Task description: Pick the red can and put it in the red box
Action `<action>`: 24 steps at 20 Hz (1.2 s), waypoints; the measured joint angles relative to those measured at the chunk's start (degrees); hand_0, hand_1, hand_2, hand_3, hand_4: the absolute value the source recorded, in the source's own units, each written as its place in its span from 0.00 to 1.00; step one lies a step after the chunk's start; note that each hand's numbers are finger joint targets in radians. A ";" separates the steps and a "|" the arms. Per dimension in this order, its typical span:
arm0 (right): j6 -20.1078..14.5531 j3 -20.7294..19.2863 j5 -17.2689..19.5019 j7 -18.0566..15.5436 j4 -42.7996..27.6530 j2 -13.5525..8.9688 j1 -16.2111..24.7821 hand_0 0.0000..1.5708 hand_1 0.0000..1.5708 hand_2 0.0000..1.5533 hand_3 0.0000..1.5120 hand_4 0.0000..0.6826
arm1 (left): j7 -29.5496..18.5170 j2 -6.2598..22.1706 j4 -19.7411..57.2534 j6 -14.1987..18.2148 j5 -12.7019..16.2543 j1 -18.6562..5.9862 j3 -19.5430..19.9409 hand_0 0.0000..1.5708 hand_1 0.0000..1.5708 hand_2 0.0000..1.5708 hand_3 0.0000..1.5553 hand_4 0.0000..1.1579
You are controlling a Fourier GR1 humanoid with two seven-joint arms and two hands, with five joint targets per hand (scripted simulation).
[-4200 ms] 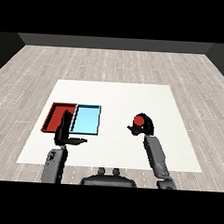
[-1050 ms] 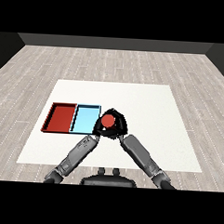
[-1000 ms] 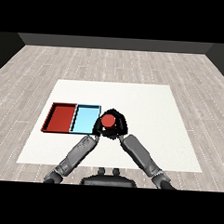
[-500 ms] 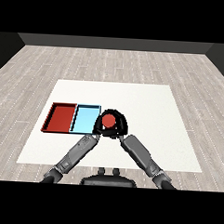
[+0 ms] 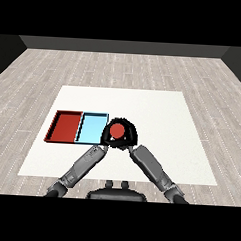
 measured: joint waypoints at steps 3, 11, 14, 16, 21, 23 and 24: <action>1.39 -0.33 -0.01 1.45 -2.11 -0.52 0.77 0.00 0.00 0.00 0.00 0.00 | -0.05 -0.20 -0.51 0.29 0.35 -0.16 -0.35 1.00 1.00 1.00 0.96 0.98; 3.86 -2.40 2.18 2.37 -2.86 0.09 0.76 0.00 0.00 0.00 0.00 0.00 | -0.05 -0.20 -0.38 0.92 0.72 -1.29 0.14 1.00 1.00 1.00 0.96 0.99; 4.24 -2.89 4.04 3.11 -4.26 -0.08 1.63 0.00 0.00 0.00 0.00 0.00 | 0.05 -0.80 -0.94 0.69 -0.42 -0.73 0.09 1.00 1.00 1.00 0.95 1.00; 4.11 -3.26 5.62 3.72 -5.30 -0.03 2.54 0.00 0.00 0.00 0.00 0.00 | 0.67 -1.44 -1.94 0.10 -1.23 0.51 -0.23 1.00 1.00 1.00 0.96 0.99; 2.87 -6.36 8.41 6.55 -9.31 -0.87 1.82 0.00 0.00 0.00 0.00 0.00 | -0.40 -2.35 -0.38 -1.44 -0.99 2.12 -0.08 1.00 1.00 1.00 0.96 0.98; 3.44 -8.38 8.37 7.27 -12.29 -2.32 2.22 0.00 0.00 0.00 0.00 0.00 | 0.11 -2.02 -0.63 -2.29 -0.92 2.78 0.98 1.00 1.00 1.00 0.95 0.97; 3.68 -9.32 8.16 7.88 -14.17 -2.95 2.36 0.00 0.00 0.00 0.00 0.00 | 0.11 -1.73 -0.45 -2.83 -0.77 3.11 1.66 1.00 1.00 1.00 0.96 0.97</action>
